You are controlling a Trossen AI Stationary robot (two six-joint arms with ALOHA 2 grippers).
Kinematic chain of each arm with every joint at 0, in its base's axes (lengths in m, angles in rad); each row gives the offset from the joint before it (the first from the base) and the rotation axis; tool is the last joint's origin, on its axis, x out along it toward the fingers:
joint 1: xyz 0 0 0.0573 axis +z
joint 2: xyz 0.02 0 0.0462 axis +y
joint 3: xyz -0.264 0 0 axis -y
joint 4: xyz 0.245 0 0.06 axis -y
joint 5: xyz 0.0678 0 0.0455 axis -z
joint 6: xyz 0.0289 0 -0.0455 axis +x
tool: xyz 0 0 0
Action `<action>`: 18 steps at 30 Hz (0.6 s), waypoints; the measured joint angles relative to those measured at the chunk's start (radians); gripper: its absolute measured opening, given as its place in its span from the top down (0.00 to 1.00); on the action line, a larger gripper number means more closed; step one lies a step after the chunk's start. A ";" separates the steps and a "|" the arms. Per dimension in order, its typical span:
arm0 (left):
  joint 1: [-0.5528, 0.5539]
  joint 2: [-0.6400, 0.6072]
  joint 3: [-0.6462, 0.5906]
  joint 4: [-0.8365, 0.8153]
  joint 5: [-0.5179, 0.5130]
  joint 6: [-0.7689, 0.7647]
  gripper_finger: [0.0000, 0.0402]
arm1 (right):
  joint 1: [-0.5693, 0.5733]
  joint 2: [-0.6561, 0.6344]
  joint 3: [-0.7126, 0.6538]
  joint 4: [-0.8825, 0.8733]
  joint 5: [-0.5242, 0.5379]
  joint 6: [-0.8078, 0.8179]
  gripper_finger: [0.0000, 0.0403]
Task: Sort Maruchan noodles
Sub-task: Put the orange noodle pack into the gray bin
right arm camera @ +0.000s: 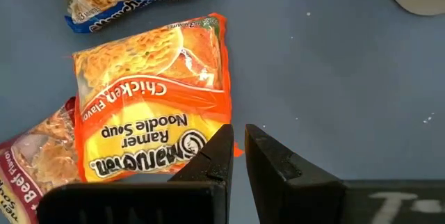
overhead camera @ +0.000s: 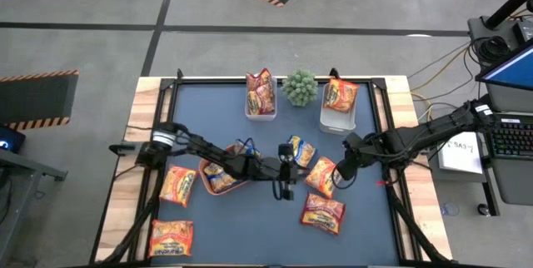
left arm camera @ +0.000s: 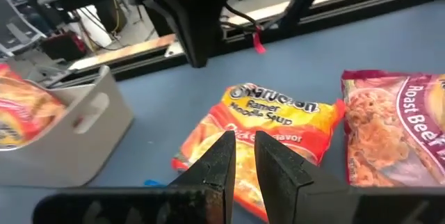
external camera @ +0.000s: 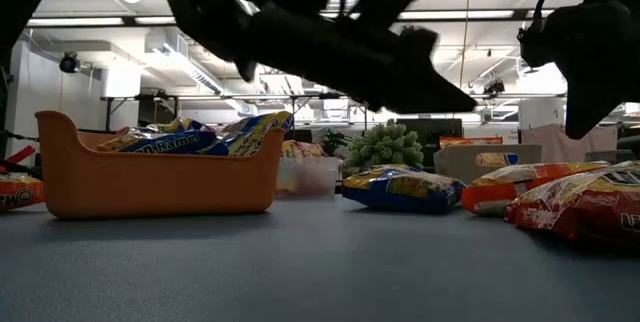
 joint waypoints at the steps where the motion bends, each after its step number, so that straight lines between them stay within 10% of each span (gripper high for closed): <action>1: 0.000 0.017 0.015 -0.005 0.002 0.000 0.90 | 0.000 0.000 0.000 0.000 0.000 0.001 0.93; 18: 0.003 0.105 0.085 -0.053 0.075 0.000 0.90 | -0.008 0.001 -0.011 0.029 -0.079 0.075 0.49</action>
